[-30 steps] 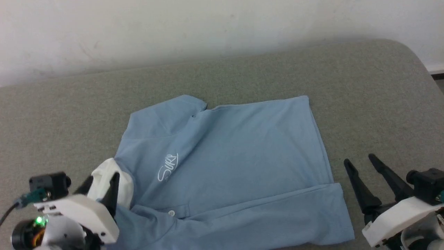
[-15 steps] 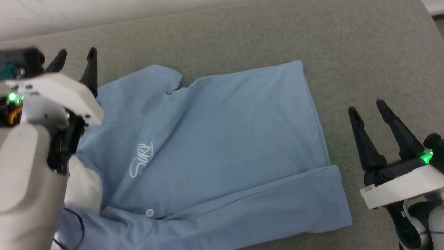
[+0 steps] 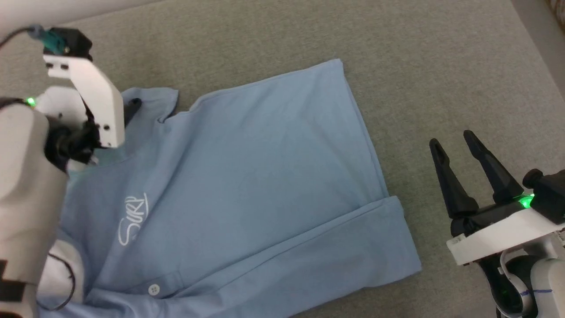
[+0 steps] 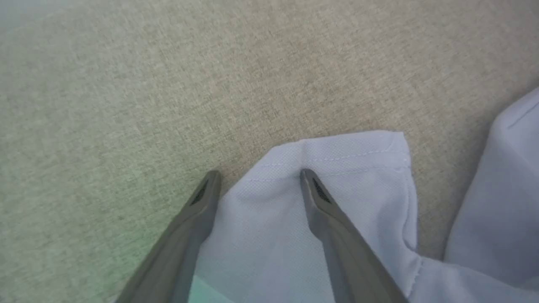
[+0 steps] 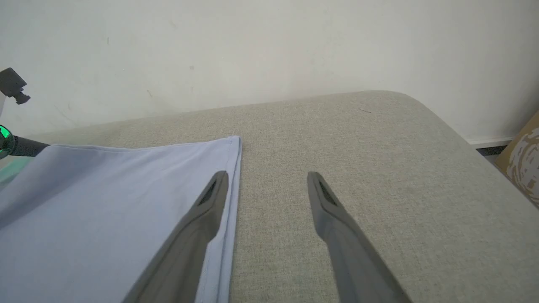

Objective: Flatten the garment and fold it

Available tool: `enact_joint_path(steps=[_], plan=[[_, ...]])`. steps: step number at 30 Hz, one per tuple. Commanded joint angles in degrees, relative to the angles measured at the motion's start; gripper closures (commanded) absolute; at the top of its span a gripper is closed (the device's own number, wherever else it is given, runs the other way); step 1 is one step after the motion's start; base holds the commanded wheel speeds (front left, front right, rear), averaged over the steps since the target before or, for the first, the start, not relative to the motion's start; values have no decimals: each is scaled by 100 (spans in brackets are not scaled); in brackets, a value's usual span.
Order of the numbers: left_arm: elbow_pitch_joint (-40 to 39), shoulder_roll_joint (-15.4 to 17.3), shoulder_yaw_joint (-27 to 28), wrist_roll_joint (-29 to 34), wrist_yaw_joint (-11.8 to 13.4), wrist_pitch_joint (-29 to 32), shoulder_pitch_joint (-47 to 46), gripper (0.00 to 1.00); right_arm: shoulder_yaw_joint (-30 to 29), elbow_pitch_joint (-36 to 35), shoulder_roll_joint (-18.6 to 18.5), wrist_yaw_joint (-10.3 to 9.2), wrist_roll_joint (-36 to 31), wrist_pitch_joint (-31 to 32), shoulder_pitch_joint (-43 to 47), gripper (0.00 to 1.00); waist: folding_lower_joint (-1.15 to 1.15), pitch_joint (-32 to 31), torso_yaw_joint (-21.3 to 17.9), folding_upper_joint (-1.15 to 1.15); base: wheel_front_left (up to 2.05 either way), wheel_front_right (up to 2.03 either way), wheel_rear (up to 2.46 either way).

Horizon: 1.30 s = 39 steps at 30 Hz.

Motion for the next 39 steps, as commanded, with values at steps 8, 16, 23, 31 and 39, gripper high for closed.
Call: enact_joint_path(steps=[8,16,23,31,39], plan=[[315,18,-263,-224,48,1189,202,100,119,308,-112,-4,413,73,-363,0,2,126,-41,0,0,0,0],[1,-121,-2,-221,340,366,155,100,658,1674,-454,-4,1360,630,-1839,0,2,135,283,0,0,0,0],[-627,-443,60,-262,283,-245,-68,100,1290,3165,-788,-4,2068,1626,-3400,0,2,409,951,0,0,0,0],[-1097,-651,-158,-109,155,-567,-210,100,1967,4462,-981,-4,2683,2685,-4424,0,2,623,1453,0,0,0,0],[-1148,-665,-88,-240,-21,-910,-195,100,2526,4995,-1241,-4,2918,3760,-4642,100,2,514,1534,0,0,0,0]])
